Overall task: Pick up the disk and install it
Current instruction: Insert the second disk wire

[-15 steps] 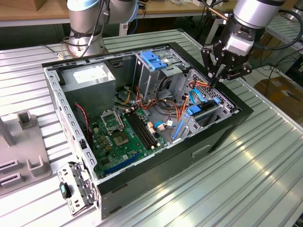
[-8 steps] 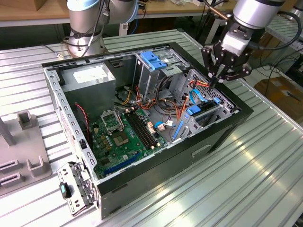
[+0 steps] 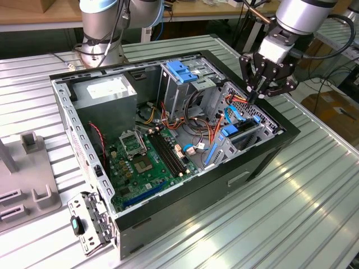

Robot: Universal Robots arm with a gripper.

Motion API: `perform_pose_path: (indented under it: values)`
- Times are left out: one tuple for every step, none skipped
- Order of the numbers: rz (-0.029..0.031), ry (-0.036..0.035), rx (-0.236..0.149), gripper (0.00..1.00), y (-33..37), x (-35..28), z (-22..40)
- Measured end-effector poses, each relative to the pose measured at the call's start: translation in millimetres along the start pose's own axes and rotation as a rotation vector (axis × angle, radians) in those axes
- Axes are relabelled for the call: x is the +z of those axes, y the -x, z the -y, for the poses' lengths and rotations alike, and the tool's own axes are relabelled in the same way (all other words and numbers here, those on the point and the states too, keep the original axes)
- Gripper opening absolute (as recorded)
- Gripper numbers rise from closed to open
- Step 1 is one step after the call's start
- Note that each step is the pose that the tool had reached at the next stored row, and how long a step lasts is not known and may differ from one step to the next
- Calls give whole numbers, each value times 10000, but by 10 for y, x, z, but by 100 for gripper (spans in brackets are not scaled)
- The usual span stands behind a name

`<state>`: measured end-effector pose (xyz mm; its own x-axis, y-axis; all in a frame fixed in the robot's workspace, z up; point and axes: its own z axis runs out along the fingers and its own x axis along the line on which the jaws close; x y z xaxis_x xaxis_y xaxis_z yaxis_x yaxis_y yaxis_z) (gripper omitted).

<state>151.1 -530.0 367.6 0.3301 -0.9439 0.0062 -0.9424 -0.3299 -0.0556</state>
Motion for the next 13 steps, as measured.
perform_pose_path:
  values:
    - [0,0,1,16,0,0,0]
    - [0,0,0,16,0,0,0]
    - [0,0,1,16,0,0,0]
    - [0,0,1,16,0,0,0]
    - [-2,1,45,16,0,1,0]
    - [-6,1,146,16,0,3,0]
    - [-15,2,283,16,0,5,0]
    - [-25,3,435,16,0,6,0]
    - [-34,4,594,16,0,9,0]
    - [-50,6,881,16,0,13,-1]
    - [-61,7,1062,16,0,16,-1]
    - [-70,8,1229,16,0,19,-1]
    - [-85,10,1517,16,0,24,-1]
